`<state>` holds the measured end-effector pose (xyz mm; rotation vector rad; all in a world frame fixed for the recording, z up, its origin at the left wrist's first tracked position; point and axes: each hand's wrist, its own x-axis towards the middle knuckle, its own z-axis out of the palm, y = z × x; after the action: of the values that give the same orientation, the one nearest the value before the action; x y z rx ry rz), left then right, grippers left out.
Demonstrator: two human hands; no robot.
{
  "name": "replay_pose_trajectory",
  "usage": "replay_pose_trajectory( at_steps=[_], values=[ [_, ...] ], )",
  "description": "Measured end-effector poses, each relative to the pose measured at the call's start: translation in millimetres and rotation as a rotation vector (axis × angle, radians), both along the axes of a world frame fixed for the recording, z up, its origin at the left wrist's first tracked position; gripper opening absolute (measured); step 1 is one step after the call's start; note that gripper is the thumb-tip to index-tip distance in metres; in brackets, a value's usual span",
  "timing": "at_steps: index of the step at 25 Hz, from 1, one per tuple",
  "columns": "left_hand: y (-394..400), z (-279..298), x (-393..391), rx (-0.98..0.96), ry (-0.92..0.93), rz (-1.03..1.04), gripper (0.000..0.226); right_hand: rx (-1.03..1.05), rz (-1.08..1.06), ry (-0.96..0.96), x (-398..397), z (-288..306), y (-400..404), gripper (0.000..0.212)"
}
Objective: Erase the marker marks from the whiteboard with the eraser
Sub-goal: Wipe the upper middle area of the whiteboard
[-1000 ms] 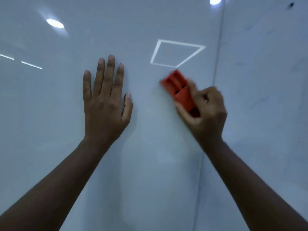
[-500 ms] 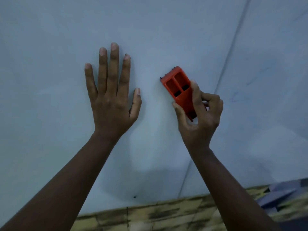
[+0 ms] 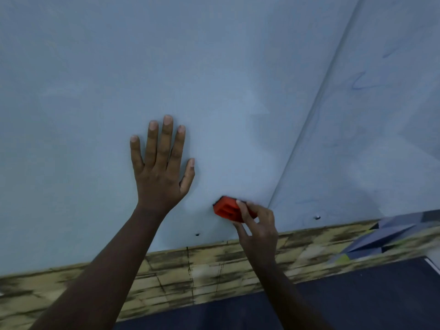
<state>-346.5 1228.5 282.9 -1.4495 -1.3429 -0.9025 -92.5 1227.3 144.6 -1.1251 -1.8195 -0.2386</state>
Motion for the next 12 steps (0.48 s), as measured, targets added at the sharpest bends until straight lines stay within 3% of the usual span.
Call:
replay_pose_trajectory(
  at_steps=[2, 4, 8, 12],
  values=[
    [-11, -26, -15, -0.059, 0.056, 0.016, 0.082, -0.117, -0.043, -0.119, 6, -32, -5, 0.062],
    [-23, -48, -30, -0.11, 0.095, 0.016, 0.082, -0.304, -0.138, -0.117, 10, -54, -11, 0.065],
    [-42, -79, -50, -0.177, 0.126, 0.015, 0.078, -0.723, -0.334, 0.338, 2, -77, -15, 0.045],
    [-61, -102, -68, -0.255, 0.098, -0.021, 0.073, -0.948, -0.178, 0.82, -47, -81, -31, 0.03]
  ],
)
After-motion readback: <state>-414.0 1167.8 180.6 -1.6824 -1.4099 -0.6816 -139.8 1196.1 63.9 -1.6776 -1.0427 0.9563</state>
